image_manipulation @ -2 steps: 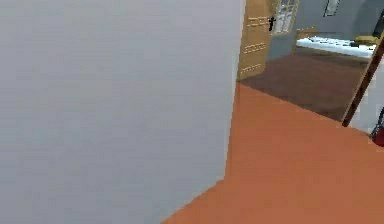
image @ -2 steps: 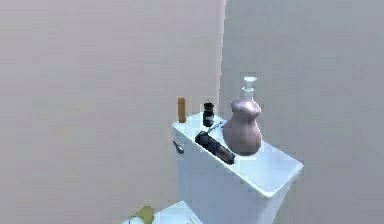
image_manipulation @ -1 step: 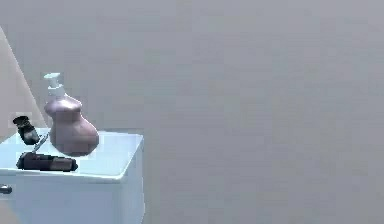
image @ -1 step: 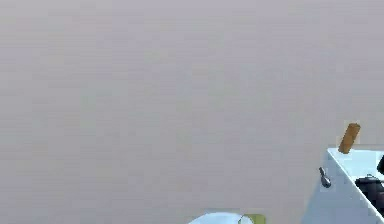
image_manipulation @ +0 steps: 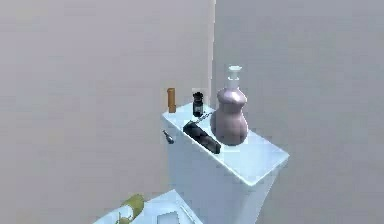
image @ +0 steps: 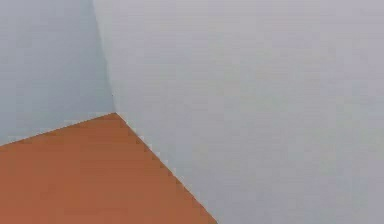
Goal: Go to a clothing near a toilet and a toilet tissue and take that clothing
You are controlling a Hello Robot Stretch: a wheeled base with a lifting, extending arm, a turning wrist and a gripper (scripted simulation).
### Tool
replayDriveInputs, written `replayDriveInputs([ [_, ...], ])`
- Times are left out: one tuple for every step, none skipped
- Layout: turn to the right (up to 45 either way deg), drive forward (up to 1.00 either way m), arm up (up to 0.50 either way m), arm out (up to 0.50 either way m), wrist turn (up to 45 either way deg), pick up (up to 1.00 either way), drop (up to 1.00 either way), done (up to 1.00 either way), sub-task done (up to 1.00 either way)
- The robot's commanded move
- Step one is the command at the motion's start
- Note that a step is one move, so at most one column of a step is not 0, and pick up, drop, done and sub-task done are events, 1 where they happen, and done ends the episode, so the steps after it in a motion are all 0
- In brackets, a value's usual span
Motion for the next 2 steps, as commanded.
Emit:
replayDriveInputs([
  [-24.0, 0.0, 0.0, 0.0, 0.0, 0.0, 0.0, 0.0, 0.0],
  [0.0, 0.0, 0.5, 0.0, 0.0, 0.0, 0.0, 0.0, 0.0],
])
